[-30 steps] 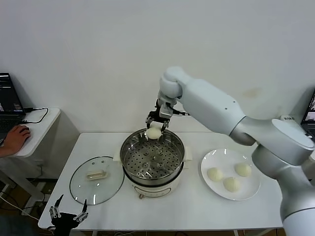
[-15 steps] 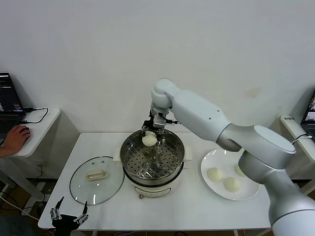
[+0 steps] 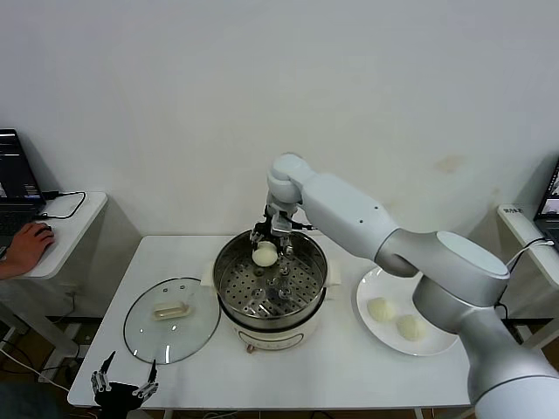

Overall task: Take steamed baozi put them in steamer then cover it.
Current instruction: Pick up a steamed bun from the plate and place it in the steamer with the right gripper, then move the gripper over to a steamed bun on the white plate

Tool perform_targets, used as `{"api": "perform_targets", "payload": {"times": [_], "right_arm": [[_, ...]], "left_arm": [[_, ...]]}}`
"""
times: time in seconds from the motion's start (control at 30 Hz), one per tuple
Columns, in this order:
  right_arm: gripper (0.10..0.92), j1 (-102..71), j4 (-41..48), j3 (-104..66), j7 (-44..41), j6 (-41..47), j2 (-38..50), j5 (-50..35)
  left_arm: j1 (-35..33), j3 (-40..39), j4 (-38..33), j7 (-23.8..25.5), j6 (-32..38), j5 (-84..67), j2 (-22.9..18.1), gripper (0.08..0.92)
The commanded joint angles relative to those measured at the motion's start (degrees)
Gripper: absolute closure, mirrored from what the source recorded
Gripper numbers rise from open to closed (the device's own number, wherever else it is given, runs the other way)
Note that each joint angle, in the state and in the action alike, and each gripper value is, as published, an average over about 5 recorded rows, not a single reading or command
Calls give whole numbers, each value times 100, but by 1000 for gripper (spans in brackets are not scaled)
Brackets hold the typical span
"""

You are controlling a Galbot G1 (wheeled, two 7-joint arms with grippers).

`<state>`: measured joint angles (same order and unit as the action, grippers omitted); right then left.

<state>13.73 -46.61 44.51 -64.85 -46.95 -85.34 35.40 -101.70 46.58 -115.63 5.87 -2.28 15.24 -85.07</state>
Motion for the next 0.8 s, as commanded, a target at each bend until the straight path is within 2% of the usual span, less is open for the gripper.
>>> {"api": "perform_targets", "payload": {"times": [0.03, 0.13, 0.23, 0.33, 0.47, 0.63, 0.8], "right_arm": [[435, -23, 180, 16, 148, 12, -69, 72], [384, 16, 123, 80, 113, 34, -9, -140], [297, 95, -93, 105, -126, 242, 130, -433], [230, 258, -427, 63, -586, 666, 384, -1201], [205, 541, -934, -87, -1049, 1562, 895, -2392], [203, 873, -1475, -43, -996, 2975, 1783, -3485], [203, 1036, -2330, -62, -992, 4687, 2923, -3956]], "left_arm": [[2, 0, 21, 2, 2, 4, 5, 177], [1, 2, 16, 4, 1, 6, -1, 177], [-5, 6, -4, 13, 0, 6, -1, 177], [-8, 9, -20, 26, -5, 10, 5, 177], [-4, -9, -29, 78, -19, 31, 16, 177], [26, -56, -88, 138, -80, -51, 73, 177], [94, -121, -173, 186, -262, -320, 213, 177]]}}
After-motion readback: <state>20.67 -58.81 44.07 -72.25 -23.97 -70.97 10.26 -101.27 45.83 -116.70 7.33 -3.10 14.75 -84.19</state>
